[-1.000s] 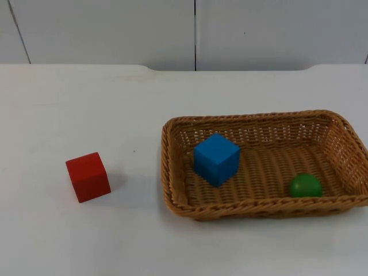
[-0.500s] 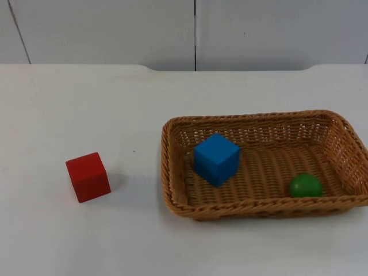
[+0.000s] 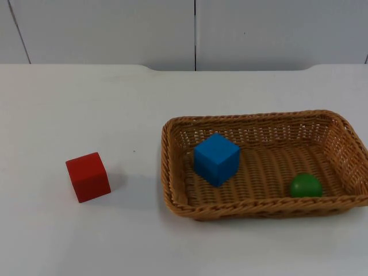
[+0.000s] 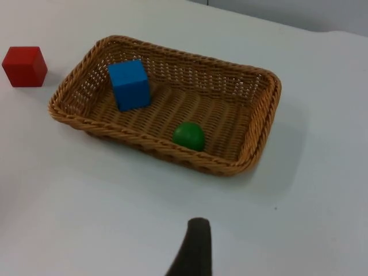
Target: Place all geometric objects except the red cube into the basket.
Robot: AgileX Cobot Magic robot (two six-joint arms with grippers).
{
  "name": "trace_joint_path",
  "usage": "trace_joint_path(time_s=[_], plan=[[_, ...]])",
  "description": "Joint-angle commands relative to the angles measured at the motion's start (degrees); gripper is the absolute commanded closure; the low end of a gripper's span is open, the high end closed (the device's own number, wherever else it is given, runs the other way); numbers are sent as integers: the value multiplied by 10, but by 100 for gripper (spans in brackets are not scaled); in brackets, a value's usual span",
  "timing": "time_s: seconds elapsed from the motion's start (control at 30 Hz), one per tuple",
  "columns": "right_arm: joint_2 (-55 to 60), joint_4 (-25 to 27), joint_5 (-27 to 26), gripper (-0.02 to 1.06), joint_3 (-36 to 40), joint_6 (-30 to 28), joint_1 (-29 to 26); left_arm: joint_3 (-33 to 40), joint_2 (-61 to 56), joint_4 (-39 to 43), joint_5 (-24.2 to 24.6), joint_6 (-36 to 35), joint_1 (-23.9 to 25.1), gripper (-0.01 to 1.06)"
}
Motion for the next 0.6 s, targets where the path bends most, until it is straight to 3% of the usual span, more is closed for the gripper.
trace_joint_path(time_s=[0.0, 0.47, 0.57], plan=[[-2, 0, -8, 32, 1, 2, 3, 3, -2, 3, 1, -6, 1, 0], [-2, 3, -8, 32, 1, 2, 3, 3, -2, 2, 1, 0, 1, 0], [-2, 6, -8, 24, 1, -2, 3, 3, -2, -5, 1, 11, 1, 0]])
